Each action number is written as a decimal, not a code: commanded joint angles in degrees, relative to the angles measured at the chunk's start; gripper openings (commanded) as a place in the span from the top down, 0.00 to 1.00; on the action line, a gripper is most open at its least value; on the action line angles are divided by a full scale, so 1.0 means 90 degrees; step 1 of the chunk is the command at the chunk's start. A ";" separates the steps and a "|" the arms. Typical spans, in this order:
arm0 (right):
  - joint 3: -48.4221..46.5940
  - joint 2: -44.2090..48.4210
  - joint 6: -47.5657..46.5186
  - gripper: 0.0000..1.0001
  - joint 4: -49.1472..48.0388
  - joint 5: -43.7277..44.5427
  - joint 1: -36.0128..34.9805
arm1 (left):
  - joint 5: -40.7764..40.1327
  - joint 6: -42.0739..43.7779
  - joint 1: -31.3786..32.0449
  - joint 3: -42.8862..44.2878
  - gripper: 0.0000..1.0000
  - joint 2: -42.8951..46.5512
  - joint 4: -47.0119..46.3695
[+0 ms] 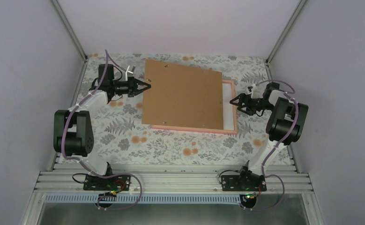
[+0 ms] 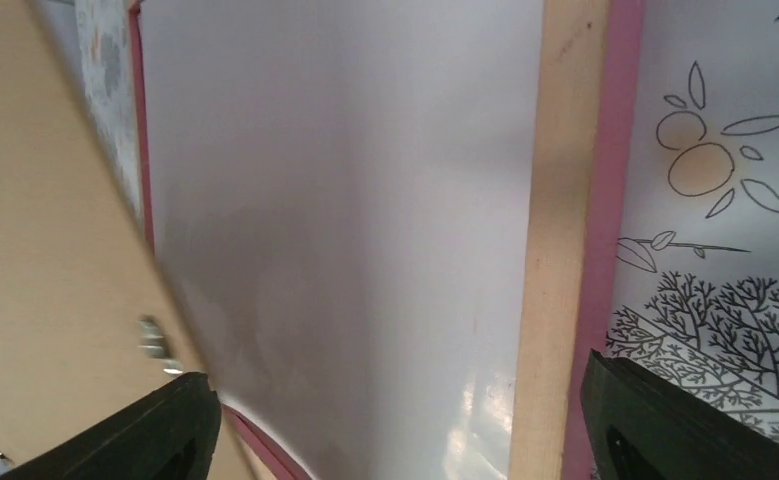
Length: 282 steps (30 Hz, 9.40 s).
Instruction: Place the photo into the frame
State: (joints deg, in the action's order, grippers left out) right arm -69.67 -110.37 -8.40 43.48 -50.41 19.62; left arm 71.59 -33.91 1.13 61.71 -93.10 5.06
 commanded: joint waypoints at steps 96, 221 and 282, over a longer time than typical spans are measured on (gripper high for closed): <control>0.1066 0.0025 0.0522 0.35 -0.1092 -0.0014 -0.0495 | -0.5917 0.5125 0.1600 0.2131 0.23 -0.1477 0.3666; 0.1548 0.0962 -0.2259 0.95 -0.0664 0.2717 -0.1094 | -0.6028 0.9415 0.2727 -0.0839 0.43 0.0869 0.2576; -0.0403 0.0636 -0.0930 0.35 -0.1276 0.1371 -0.3277 | -0.6669 0.6359 0.1146 0.1481 0.00 -0.0414 0.1812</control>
State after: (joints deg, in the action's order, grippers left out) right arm -73.58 -108.68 -14.66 31.94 -34.65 -9.32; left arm 9.98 28.97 12.75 77.80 -103.13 25.39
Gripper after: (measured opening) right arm 0.619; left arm 0.999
